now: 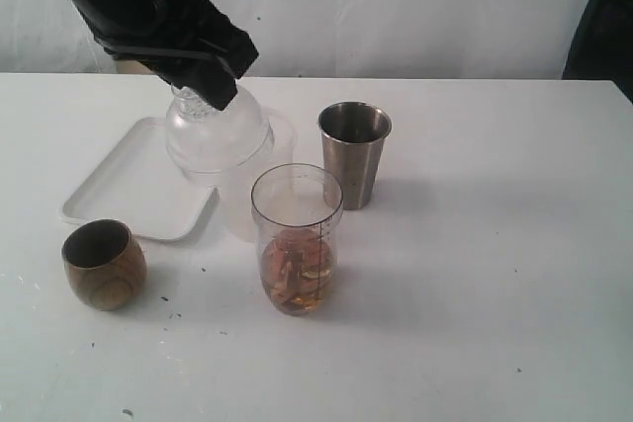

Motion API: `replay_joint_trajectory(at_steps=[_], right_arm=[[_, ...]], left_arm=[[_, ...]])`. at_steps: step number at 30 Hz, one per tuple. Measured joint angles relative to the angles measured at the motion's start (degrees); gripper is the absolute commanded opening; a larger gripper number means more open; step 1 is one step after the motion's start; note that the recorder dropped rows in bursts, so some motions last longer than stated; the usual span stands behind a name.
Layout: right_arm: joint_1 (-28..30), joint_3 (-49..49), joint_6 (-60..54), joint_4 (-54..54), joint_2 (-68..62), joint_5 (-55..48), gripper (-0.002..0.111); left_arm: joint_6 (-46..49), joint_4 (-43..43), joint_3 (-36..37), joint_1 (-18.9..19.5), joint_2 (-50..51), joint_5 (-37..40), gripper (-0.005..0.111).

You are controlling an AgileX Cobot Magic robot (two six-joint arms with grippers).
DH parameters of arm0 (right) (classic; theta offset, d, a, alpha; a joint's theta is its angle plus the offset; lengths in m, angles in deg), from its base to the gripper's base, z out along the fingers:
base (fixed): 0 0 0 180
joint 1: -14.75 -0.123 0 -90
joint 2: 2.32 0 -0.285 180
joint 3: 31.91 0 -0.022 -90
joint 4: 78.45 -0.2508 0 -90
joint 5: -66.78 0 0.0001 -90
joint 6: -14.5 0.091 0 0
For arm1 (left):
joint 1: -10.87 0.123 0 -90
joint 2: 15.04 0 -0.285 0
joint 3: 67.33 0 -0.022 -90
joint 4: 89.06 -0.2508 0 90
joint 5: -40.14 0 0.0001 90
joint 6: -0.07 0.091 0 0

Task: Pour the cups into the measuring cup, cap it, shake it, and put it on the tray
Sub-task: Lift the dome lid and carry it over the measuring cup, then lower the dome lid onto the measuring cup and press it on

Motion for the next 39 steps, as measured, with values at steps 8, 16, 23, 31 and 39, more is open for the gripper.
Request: replay_joint_trajectory(at_steps=[8, 16, 23, 31, 39], right_arm=[[0.00, 0.00, 0.00, 0.00, 0.00, 0.00, 0.000], [0.00, 0.00, 0.00, 0.00, 0.00, 0.00, 0.000], [0.00, 0.00, 0.00, 0.00, 0.00, 0.00, 0.000], [0.00, 0.00, 0.00, 0.00, 0.00, 0.00, 0.000], [0.00, 0.00, 0.00, 0.00, 0.00, 0.00, 0.000]], left_arm=[[-0.18, 0.51, -0.63, -3.12, 3.07, 0.49, 0.000], [-0.87, 0.51, -4.08, -6.11, 6.77, 0.49, 0.000], [-1.11, 0.51, -5.38, -6.82, 9.74, 0.49, 0.000], [-1.11, 0.51, -5.60, -6.81, 12.15, 0.26, 0.000], [-1.22, 0.51, -5.85, -6.81, 12.86, -1.34, 0.000]])
